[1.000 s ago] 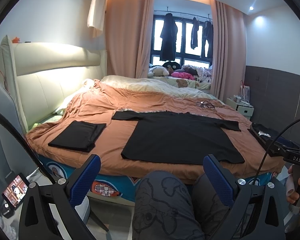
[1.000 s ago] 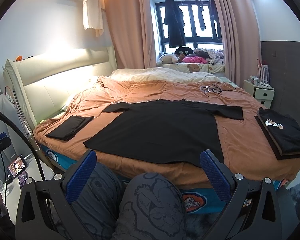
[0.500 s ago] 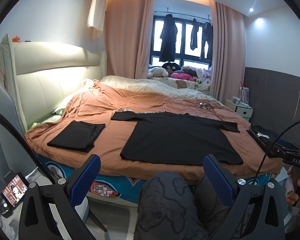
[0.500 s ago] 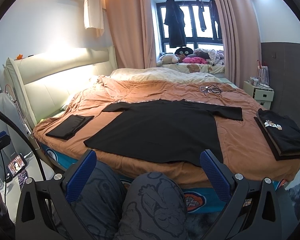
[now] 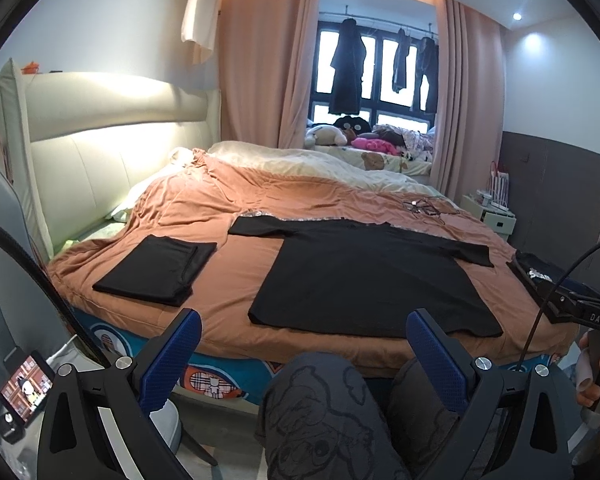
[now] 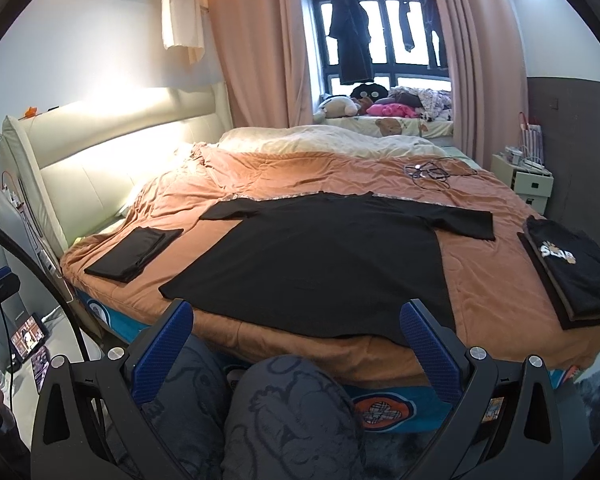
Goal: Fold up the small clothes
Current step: 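Move both grippers toward the side edge of the black t-shirt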
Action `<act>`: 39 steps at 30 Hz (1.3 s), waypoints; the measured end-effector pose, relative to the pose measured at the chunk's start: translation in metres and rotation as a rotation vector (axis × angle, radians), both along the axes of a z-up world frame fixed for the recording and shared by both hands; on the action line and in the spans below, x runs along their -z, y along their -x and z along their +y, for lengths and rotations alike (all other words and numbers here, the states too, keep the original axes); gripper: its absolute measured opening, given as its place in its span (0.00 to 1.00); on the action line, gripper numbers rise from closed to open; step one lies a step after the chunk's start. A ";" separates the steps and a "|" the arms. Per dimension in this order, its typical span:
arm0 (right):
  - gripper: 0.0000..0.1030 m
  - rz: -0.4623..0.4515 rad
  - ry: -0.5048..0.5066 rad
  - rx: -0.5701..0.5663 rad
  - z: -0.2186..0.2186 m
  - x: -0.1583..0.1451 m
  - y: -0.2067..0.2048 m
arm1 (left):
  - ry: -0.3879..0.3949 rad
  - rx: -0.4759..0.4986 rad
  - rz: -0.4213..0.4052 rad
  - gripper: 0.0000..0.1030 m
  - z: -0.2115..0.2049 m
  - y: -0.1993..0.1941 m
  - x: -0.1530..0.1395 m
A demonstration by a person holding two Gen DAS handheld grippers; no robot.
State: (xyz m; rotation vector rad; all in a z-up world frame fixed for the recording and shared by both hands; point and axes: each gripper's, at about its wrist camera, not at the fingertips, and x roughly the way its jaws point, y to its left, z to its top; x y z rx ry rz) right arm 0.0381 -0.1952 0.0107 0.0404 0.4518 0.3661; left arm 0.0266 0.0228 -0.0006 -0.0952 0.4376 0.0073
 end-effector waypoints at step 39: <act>1.00 0.100 -0.029 -0.113 0.048 0.000 -0.202 | 0.003 -0.105 0.160 1.00 0.046 -0.202 0.022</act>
